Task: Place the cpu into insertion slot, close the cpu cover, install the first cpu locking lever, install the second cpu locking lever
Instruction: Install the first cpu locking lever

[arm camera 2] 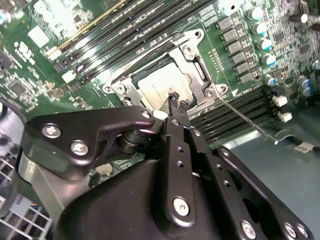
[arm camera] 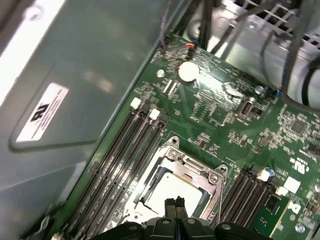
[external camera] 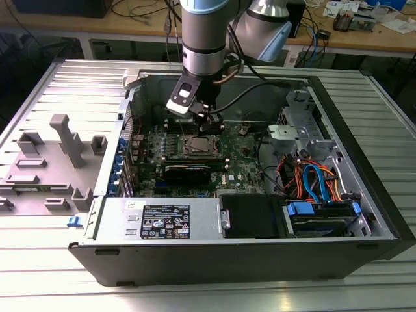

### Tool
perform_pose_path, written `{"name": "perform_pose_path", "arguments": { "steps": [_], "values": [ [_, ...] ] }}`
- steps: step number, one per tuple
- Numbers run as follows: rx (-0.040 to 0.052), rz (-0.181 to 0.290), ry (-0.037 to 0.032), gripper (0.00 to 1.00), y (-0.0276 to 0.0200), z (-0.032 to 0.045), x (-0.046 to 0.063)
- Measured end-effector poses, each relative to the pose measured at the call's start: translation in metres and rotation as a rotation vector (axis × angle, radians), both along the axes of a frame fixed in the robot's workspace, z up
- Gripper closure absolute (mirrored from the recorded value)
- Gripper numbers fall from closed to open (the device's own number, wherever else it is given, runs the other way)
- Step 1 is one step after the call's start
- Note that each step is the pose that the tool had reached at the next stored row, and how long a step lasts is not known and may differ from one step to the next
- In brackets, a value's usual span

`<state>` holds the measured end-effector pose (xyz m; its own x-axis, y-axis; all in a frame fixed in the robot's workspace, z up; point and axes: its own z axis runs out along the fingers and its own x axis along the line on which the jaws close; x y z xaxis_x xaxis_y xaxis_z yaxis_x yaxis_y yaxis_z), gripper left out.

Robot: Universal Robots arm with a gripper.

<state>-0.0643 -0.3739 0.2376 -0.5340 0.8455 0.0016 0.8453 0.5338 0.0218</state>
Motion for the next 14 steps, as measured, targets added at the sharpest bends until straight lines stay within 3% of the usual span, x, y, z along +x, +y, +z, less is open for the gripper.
{"name": "perform_pose_path", "arguments": {
  "steps": [5, 11, 14],
  "values": [
    [0.0000, 0.017, 0.0000, 0.89, 0.0000, 0.0024, 0.000],
    [0.0000, 0.029, -0.0001, 0.89, 0.0000, 0.0163, 0.000],
    [0.0000, 0.045, -0.0001, 0.89, 0.0000, 0.0169, 0.000]
  ]
}}
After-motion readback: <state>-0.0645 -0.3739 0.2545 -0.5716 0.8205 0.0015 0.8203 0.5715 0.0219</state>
